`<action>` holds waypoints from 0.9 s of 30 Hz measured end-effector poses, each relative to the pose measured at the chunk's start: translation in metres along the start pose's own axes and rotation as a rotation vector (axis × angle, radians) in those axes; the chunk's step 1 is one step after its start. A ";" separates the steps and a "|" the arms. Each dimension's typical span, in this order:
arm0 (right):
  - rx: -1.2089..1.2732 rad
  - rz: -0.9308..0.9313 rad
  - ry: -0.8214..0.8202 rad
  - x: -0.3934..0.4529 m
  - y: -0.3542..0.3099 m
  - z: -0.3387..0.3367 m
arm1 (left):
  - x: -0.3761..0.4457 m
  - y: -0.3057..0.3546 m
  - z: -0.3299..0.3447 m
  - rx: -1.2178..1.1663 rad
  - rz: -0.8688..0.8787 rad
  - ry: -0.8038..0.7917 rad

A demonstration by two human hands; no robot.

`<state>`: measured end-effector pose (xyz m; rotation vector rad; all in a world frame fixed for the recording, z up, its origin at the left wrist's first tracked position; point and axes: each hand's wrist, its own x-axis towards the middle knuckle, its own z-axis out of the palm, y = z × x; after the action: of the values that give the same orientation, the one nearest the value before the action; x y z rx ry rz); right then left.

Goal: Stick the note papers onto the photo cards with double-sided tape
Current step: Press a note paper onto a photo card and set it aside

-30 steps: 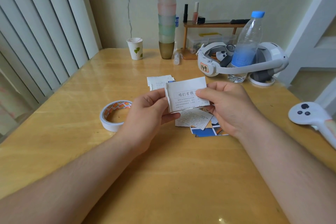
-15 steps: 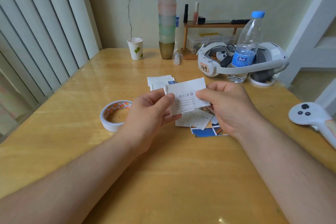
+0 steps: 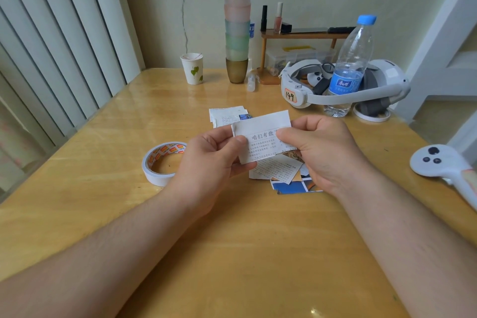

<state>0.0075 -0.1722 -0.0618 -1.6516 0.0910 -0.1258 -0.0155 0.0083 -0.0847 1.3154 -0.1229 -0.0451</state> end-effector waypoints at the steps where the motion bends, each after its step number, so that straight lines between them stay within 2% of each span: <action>1: 0.000 -0.003 0.001 0.000 0.001 0.000 | 0.000 0.000 0.000 0.001 0.002 -0.002; 7: -0.011 -0.021 0.017 0.004 0.004 -0.002 | 0.001 -0.001 -0.001 0.008 0.011 -0.006; 12: 0.110 0.008 -0.004 0.006 0.002 -0.004 | 0.002 0.000 -0.002 0.010 0.008 0.001; 15: 0.141 0.043 -0.074 0.004 -0.001 -0.004 | 0.002 0.000 -0.003 0.020 0.017 0.002; 19: 0.018 0.037 -0.205 -0.002 0.004 0.000 | 0.001 -0.001 -0.003 0.054 0.041 -0.012; 27: -0.053 -0.001 -0.293 -0.004 0.007 0.000 | -0.001 -0.002 -0.003 0.073 0.059 -0.033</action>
<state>0.0040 -0.1721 -0.0690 -1.7059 -0.1308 0.1193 -0.0157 0.0111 -0.0872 1.3837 -0.1932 -0.0123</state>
